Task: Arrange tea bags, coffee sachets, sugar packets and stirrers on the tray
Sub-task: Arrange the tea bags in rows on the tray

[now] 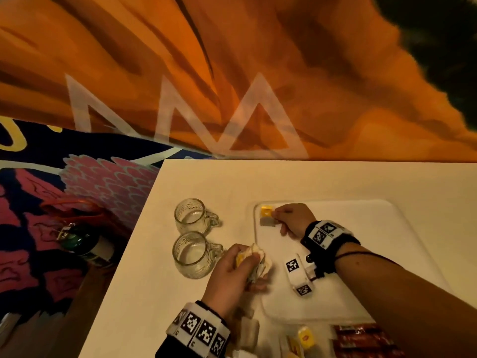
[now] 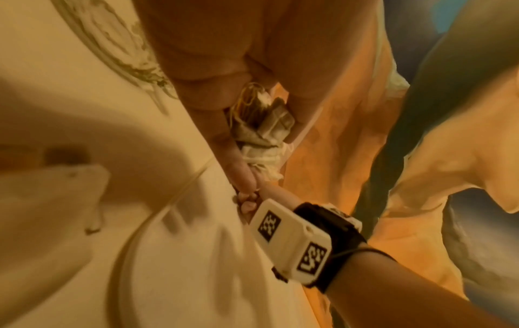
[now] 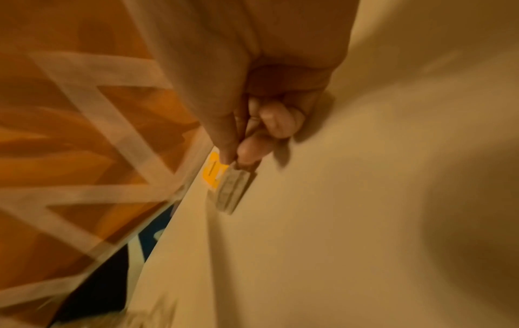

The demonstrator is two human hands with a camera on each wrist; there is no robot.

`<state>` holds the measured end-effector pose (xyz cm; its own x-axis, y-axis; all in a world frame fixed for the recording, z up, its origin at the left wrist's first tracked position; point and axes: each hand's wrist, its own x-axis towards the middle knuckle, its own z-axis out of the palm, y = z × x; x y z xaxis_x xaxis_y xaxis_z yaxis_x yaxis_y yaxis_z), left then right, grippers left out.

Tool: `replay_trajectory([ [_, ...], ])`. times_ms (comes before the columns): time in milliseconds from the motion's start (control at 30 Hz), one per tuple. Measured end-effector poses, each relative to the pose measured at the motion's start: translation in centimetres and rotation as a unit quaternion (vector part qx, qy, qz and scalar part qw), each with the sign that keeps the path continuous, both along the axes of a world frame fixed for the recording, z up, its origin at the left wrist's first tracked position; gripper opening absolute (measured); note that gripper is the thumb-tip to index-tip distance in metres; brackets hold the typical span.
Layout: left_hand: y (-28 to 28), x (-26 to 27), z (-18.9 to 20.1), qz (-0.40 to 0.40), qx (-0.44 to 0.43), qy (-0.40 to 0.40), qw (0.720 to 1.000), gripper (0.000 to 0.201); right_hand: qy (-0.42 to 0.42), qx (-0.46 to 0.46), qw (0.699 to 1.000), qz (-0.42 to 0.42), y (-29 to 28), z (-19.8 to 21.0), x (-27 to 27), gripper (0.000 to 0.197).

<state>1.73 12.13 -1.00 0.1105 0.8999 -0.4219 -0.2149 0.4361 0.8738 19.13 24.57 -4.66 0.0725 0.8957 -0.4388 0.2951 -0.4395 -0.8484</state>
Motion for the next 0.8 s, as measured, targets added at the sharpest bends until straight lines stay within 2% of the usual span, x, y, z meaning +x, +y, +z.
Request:
replay_trajectory([
  [133,0.2,-0.1,-0.7,-0.016,-0.011,-0.002,1.000,0.005,-0.014,0.013,0.999,-0.031,1.6,-0.6,-0.2,0.023],
  [300,0.1,0.1,-0.7,0.003,-0.013,-0.005,1.000,0.005,-0.029,0.030,0.999,-0.017,2.6,-1.0,-0.2,0.012],
  [433,-0.2,0.2,-0.8,0.017,-0.025,-0.016,0.999,0.009,-0.048,0.039,0.998,-0.013,3.1,-1.3,-0.2,0.013],
  [600,-0.9,0.8,0.1,0.053,-0.057,-0.081,0.994,0.020,-0.018,0.065,0.998,-0.014,0.8,0.5,0.2,0.011],
  [700,-1.3,1.4,0.6,0.079,-0.082,-0.112,0.987,0.022,0.051,0.058,0.995,0.058,-3.5,3.4,0.8,0.017],
  [800,-1.9,2.3,1.0,0.086,-0.082,-0.112,0.987,0.023,0.033,0.036,0.983,0.174,-7.9,5.5,1.6,0.032],
])
